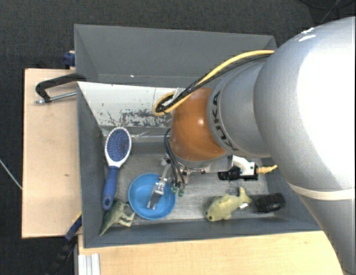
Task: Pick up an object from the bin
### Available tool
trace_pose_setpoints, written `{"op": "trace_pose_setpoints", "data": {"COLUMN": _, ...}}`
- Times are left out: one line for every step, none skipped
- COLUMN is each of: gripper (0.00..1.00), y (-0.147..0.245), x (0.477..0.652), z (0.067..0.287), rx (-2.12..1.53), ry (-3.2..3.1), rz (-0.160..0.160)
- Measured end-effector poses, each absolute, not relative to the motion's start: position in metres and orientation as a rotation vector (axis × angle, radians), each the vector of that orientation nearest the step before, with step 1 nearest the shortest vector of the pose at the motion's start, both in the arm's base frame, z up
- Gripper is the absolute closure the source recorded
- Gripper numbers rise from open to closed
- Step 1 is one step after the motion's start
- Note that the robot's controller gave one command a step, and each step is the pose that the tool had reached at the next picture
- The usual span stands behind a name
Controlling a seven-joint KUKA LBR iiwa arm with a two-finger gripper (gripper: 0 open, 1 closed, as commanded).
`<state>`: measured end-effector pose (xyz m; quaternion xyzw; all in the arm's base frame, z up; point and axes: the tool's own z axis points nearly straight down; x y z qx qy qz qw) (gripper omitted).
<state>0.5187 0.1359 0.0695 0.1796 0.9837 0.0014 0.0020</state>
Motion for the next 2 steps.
{"op": "trace_pose_setpoints", "data": {"gripper": 1.00, "y": 0.137, "x": 0.523, "z": 0.076, "rx": 0.563, "ry": 3.074, "rz": 0.011}}
{"op": "trace_pose_setpoints", "data": {"gripper": 1.00, "y": 0.151, "x": 0.500, "z": 0.233, "rx": 0.594, "ry": 3.073, "rz": 0.011}}
